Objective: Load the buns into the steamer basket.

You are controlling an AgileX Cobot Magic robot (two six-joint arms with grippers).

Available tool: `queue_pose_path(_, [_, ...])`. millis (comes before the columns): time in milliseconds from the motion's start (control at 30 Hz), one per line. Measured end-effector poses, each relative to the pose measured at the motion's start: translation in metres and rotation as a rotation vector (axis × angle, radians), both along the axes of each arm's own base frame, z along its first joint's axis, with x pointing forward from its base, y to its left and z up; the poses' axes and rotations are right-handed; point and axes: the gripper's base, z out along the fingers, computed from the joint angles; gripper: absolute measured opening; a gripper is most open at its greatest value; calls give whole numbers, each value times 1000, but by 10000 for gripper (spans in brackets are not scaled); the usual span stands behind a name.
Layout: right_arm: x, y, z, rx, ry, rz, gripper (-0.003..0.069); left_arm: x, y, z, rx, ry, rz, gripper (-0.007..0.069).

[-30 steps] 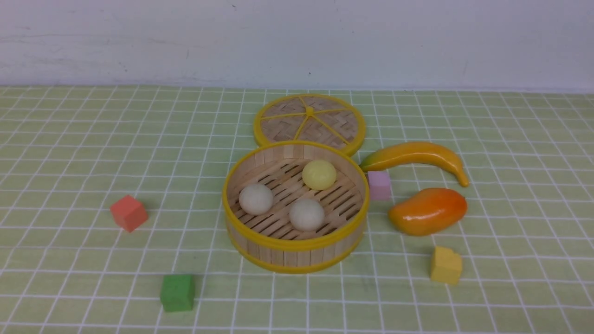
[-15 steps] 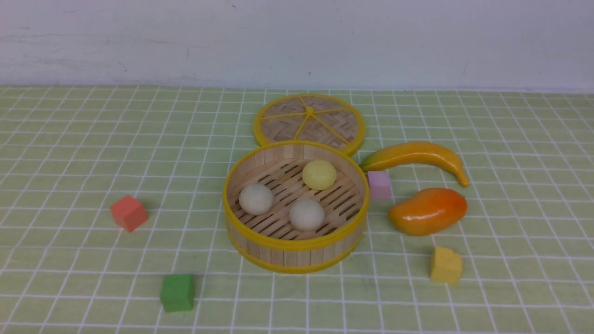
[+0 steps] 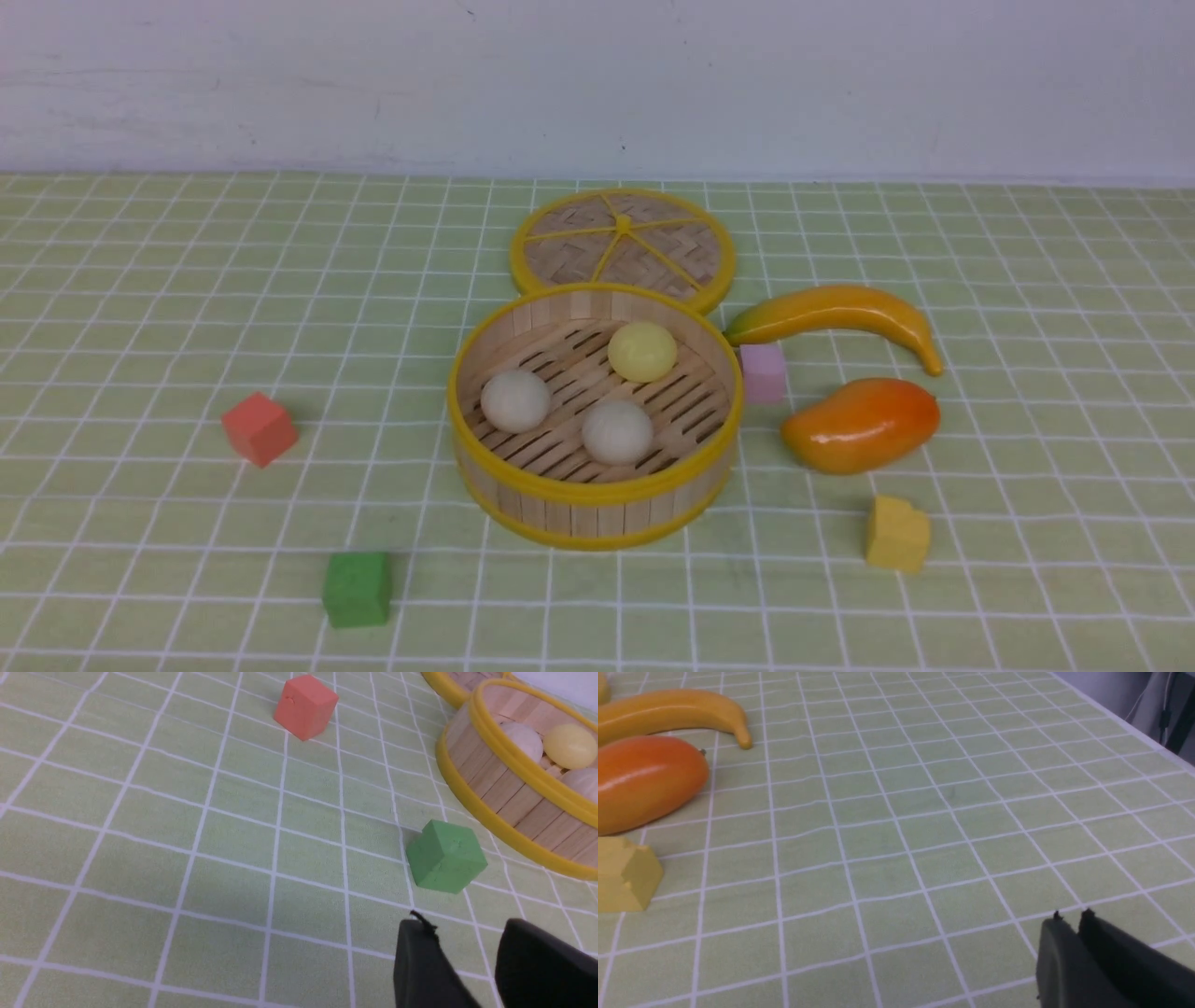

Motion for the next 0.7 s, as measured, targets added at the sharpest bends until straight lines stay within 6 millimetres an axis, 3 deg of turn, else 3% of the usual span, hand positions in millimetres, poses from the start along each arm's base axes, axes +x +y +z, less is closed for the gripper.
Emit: queue_pose_path(700, [0,0,0,0,0,0,85,0,0,0,0,0,0,238])
